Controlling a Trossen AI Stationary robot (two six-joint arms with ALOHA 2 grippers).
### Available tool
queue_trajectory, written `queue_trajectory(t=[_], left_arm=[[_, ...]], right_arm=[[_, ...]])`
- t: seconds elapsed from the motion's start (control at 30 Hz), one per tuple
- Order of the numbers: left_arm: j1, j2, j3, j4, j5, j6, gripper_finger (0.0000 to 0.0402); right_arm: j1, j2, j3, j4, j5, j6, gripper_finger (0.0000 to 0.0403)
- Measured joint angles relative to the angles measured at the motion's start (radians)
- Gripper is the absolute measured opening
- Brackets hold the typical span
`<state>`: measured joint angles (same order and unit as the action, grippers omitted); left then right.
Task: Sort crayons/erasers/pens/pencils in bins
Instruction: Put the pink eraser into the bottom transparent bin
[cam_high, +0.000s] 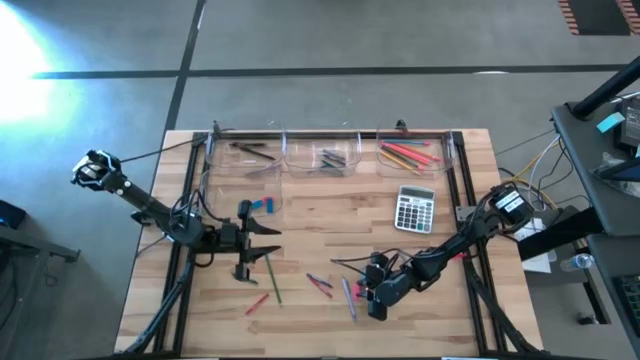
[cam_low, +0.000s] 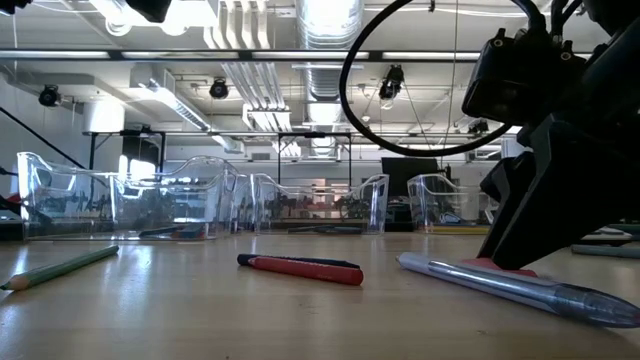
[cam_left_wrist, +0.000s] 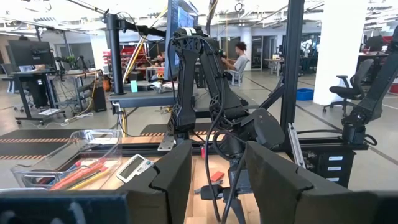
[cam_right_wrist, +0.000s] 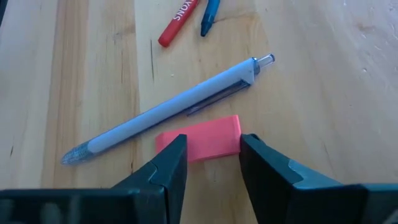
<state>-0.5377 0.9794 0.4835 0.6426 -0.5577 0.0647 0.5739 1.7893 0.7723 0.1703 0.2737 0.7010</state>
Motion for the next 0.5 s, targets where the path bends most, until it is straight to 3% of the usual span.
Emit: queue_trajectory(t=[0.23, 0.5], left_arm=[[0.000, 0.000, 0.000, 0.000, 0.000, 0.000, 0.0136], [0.000, 0.000, 0.000, 0.000, 0.000, 0.000, 0.0136]], right_arm=[[0.000, -0.021, 0.000, 0.001, 0.005, 0.000, 0.0127], [-0.002, -0.070, -0.001, -0.004, 0.009, -0.005, 0.0047]])
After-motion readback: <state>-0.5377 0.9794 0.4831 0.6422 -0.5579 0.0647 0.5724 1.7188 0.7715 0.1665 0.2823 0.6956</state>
